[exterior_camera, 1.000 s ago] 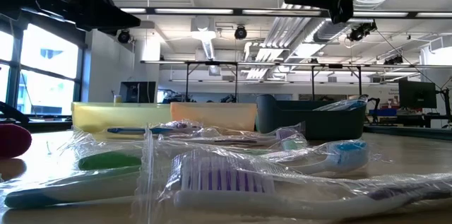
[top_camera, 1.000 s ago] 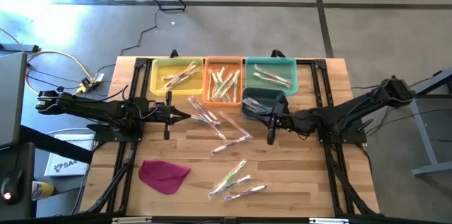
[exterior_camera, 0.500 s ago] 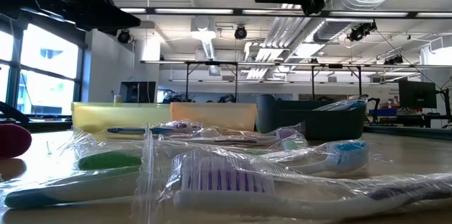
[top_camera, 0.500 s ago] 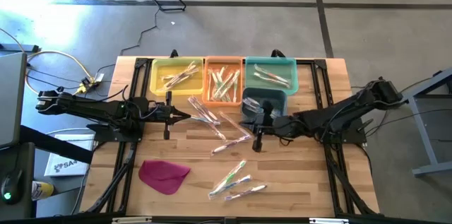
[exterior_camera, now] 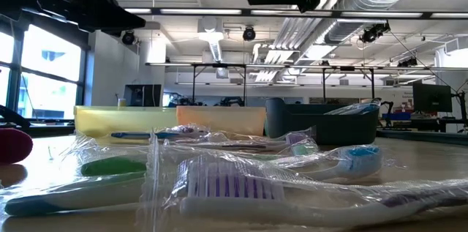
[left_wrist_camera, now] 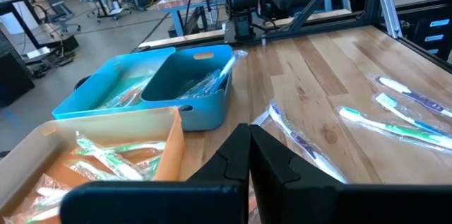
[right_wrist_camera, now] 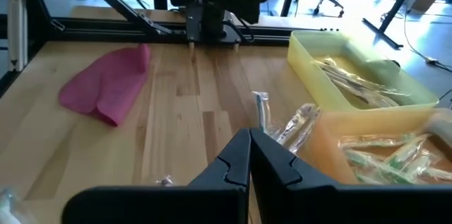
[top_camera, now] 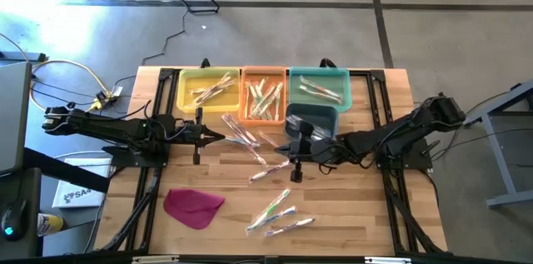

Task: Pick & Place Toothbrushes
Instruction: Put the violet toothbrush into the yellow bin

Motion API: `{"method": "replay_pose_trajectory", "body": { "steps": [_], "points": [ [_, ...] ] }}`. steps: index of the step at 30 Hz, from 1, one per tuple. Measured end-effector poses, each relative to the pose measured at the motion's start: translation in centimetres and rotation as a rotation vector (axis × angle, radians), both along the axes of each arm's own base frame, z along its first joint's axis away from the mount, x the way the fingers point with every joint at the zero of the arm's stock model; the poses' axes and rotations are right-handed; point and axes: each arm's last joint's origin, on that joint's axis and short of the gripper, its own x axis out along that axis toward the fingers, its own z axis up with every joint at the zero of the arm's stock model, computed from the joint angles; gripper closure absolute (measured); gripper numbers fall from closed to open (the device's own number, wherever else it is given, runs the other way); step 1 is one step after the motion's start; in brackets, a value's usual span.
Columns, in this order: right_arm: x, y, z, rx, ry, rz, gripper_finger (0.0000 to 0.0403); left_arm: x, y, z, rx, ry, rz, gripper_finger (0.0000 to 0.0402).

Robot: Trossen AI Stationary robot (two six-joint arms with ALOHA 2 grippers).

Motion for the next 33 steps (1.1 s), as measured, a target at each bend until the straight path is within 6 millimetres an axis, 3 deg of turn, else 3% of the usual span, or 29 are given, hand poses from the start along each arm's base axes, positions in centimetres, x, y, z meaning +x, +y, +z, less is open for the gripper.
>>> {"method": "replay_pose_trajectory", "body": {
  "steps": [12,18,22,33],
  "points": [
    [-0.1,-0.3,-0.7,-0.014,0.069,-0.008,0.0401,0.0,0.0,0.0,0.0,0.0,0.0,0.0401],
    [1.0,-0.1,1.1,-0.016,0.106,-0.021,0.0401,0.0,0.0,0.0,0.001,0.0,0.0,0.0401],
    [2.0,-0.5,1.0,-0.043,0.214,-0.042,0.0401,0.0,0.0,0.0,0.001,0.003,0.0,0.0401],
    [4.8,-1.5,-3.6,0.051,0.481,0.073,0.0401,0.0,0.0,-0.2,0.003,0.021,0.001,0.0401]
  ]
}}
